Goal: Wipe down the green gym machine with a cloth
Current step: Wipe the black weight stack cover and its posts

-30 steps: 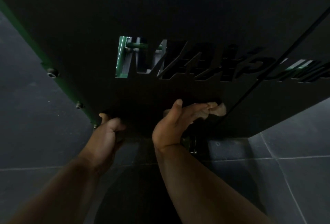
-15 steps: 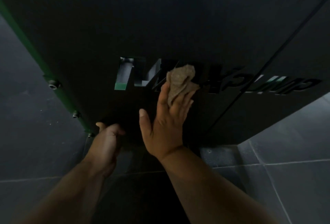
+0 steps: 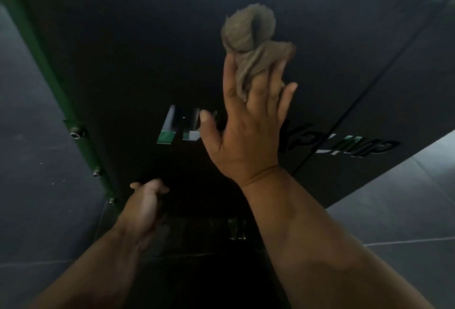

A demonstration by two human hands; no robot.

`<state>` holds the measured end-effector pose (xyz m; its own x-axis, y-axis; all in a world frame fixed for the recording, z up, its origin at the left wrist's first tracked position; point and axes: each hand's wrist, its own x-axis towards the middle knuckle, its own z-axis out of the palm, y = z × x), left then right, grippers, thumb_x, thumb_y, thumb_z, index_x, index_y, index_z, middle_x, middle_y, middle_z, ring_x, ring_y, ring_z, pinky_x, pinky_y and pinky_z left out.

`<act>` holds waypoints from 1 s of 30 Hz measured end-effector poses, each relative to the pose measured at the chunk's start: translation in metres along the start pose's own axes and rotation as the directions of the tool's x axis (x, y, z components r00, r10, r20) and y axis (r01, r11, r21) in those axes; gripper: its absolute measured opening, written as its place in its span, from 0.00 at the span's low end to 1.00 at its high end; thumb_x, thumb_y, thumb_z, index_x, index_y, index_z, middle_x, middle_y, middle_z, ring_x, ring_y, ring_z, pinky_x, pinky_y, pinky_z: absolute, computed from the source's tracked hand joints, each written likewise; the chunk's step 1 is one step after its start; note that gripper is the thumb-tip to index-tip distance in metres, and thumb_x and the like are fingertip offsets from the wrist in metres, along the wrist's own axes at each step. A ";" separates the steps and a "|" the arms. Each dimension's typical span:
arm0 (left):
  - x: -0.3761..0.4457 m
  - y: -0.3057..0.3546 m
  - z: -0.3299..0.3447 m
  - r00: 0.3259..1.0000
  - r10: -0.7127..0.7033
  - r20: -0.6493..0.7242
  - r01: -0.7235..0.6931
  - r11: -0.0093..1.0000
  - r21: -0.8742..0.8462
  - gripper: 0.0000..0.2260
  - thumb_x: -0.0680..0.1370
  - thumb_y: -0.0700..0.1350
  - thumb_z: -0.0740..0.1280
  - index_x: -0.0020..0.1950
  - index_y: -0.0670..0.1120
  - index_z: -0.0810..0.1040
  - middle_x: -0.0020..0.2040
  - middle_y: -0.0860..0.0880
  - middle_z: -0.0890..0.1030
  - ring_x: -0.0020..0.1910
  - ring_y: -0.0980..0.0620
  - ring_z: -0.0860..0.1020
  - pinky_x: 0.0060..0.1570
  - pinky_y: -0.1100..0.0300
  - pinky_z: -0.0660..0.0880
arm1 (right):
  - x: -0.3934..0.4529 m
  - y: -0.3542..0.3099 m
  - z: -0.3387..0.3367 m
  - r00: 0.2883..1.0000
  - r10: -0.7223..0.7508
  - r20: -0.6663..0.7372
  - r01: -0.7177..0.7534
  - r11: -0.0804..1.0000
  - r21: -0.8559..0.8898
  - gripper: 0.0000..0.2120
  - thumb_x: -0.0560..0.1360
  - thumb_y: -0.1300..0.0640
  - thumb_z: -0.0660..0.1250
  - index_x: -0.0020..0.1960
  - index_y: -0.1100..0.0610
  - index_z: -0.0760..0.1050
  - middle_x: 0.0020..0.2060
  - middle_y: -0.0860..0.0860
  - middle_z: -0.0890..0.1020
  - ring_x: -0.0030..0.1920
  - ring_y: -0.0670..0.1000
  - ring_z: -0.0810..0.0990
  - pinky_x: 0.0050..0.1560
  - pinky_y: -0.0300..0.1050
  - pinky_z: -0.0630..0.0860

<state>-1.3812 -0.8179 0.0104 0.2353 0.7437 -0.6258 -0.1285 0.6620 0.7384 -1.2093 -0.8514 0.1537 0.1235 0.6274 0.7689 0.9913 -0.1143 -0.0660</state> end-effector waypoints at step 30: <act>-0.070 0.065 0.067 0.996 0.047 -0.077 -0.046 0.999 0.007 0.27 0.76 0.52 0.69 0.75 0.47 0.73 0.56 0.44 0.85 0.46 0.47 0.83 0.29 0.60 0.76 | 0.075 -0.003 -0.057 0.991 -0.129 -0.034 0.127 0.990 -0.065 0.36 0.80 0.40 0.63 0.84 0.50 0.58 0.83 0.63 0.56 0.83 0.67 0.49 0.81 0.68 0.43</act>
<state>-1.3414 -0.8333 0.1189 0.1544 0.7788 -0.6080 -0.1323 0.6262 0.7684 -1.2058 -0.8485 0.2477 -0.0072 0.6106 0.7919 0.9938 -0.0839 0.0736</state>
